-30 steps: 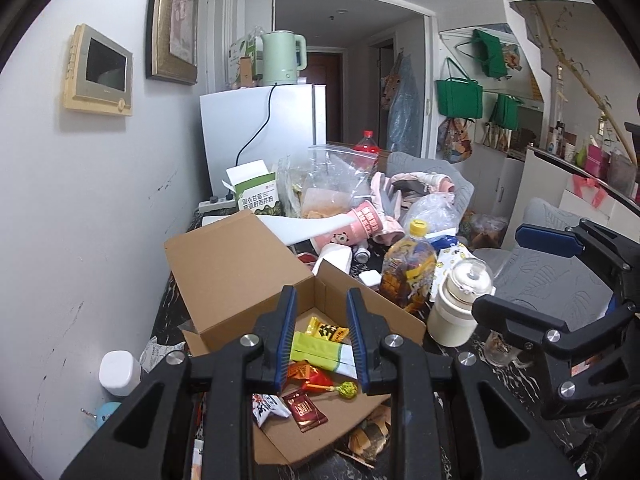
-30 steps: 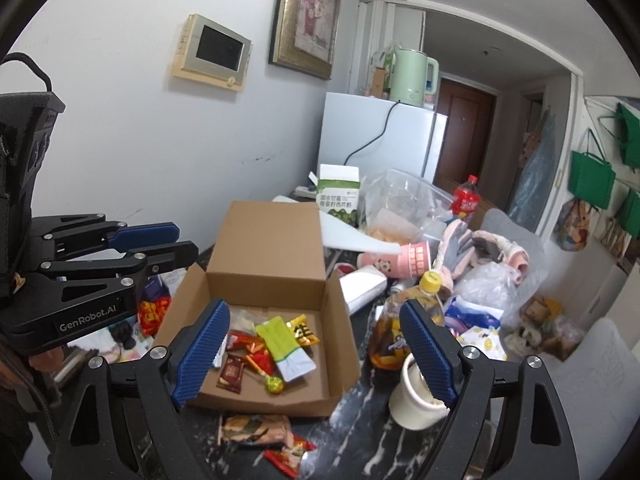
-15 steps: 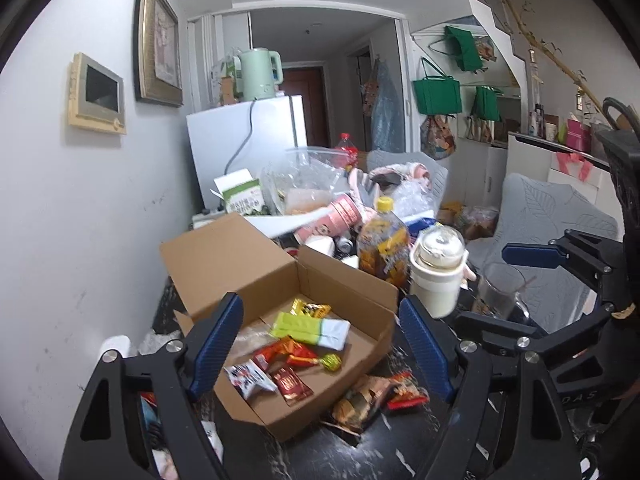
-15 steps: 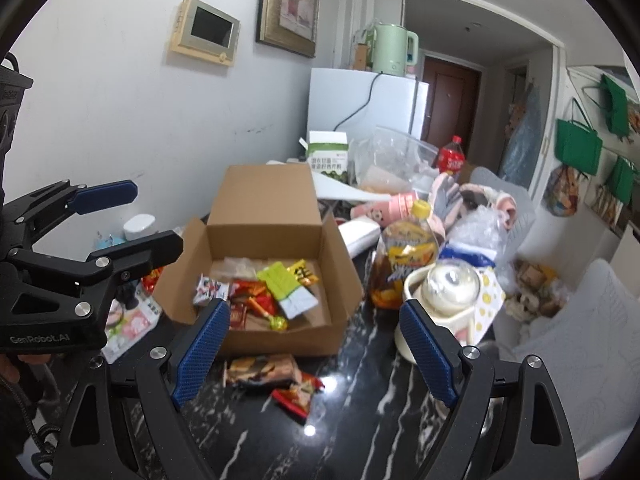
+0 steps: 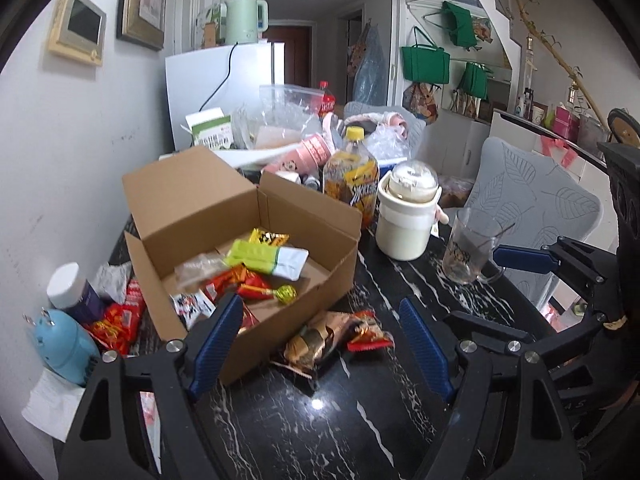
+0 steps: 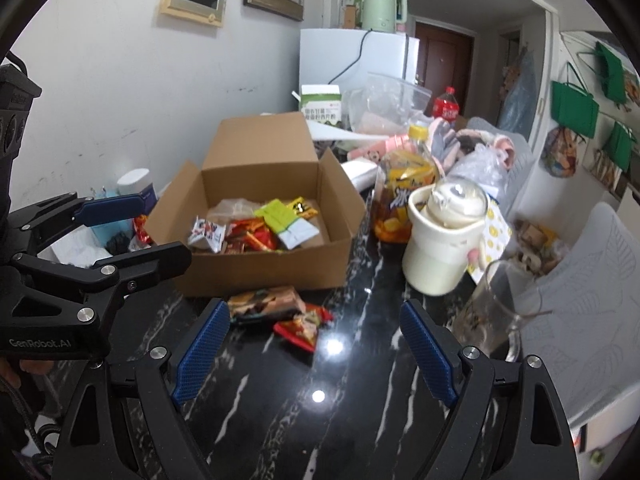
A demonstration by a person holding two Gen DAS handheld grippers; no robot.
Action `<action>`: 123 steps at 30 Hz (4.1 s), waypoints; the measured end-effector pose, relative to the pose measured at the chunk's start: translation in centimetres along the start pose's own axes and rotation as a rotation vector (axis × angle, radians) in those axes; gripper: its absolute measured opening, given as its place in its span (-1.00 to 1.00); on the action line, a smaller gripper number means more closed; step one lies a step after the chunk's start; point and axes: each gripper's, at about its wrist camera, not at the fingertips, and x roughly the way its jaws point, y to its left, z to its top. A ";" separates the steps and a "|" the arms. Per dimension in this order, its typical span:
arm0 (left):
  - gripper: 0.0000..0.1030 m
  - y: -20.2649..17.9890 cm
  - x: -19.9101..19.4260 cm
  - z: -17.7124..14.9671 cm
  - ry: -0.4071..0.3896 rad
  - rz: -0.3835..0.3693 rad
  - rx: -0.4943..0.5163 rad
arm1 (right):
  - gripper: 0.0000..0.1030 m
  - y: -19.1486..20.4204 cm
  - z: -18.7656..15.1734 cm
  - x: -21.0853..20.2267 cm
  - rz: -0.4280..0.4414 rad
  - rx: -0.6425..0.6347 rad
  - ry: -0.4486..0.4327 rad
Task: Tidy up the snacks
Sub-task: 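Withdraw both tools from the box toward the remaining snacks, then grasp the seaweed cracker pack with the left tool while the right tool grasps the red candy bag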
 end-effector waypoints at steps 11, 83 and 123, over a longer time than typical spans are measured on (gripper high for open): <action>0.55 1.1 2.2 -3.2 0.080 0.006 -0.034 | 0.70 -0.3 -2.8 3.4 0.002 0.051 0.078; 0.55 -2.5 15.0 -4.6 0.259 -0.201 0.027 | -0.23 -9.4 -7.9 8.8 0.039 0.276 0.259; 0.34 0.0 16.8 -6.5 0.270 -0.119 -0.021 | -0.23 -8.2 -8.3 11.0 0.081 0.257 0.292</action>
